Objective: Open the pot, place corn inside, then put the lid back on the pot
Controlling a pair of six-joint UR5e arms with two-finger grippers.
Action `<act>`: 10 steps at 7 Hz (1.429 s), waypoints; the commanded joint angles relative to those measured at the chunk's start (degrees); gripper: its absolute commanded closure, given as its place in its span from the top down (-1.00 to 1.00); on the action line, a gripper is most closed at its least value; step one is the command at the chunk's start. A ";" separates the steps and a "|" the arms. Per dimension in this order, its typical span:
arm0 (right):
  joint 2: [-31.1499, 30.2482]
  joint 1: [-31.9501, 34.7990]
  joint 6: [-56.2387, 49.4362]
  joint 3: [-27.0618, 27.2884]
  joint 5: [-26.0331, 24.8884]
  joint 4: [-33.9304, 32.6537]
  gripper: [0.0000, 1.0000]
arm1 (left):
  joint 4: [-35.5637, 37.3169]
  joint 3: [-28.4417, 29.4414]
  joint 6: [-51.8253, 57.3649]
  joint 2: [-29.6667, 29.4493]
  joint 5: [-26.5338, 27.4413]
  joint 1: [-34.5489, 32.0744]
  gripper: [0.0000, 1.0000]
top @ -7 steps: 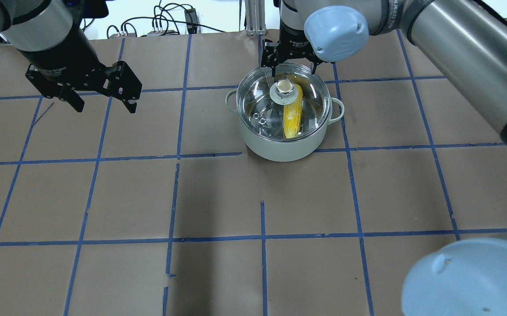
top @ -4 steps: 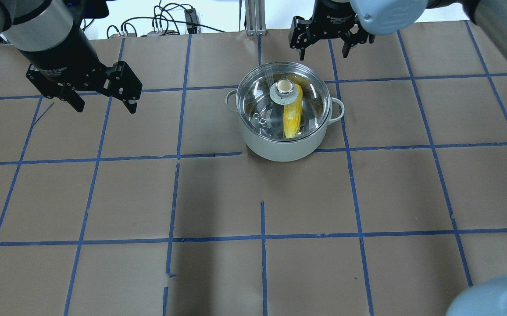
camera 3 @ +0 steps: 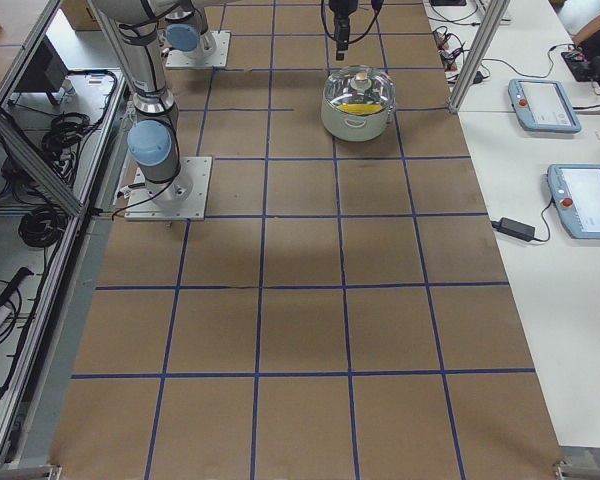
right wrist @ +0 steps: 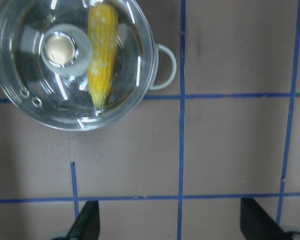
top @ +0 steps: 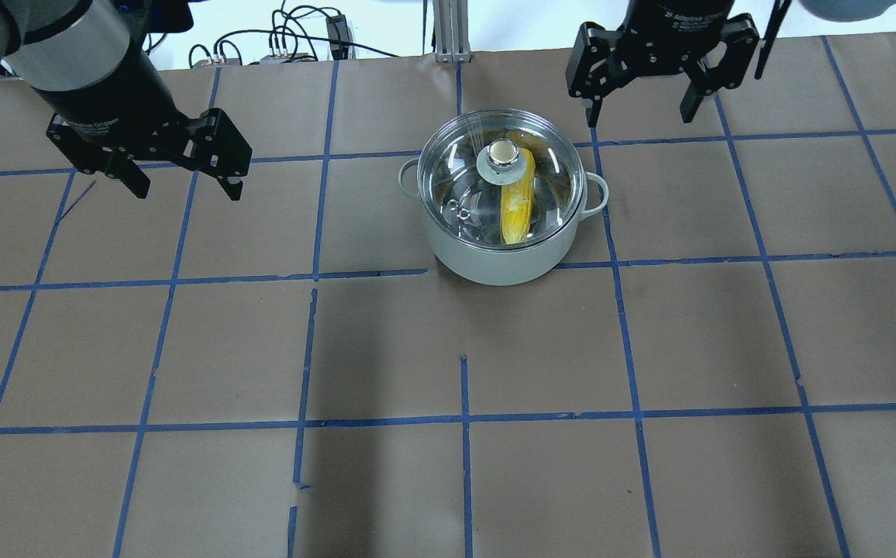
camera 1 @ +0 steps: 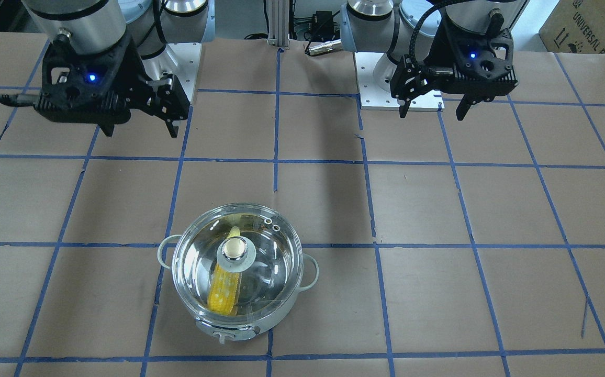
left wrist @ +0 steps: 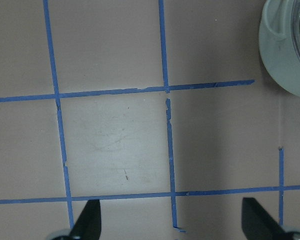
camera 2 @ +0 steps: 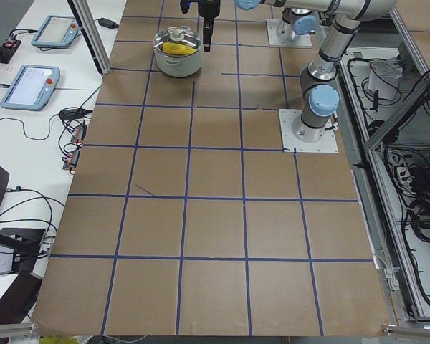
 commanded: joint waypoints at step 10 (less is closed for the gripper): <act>-1.12 -1.66 -4.26 3.33 0.60 -17.73 0.99 | -0.44 -0.09 0.00 0.07 0.00 -0.19 1.00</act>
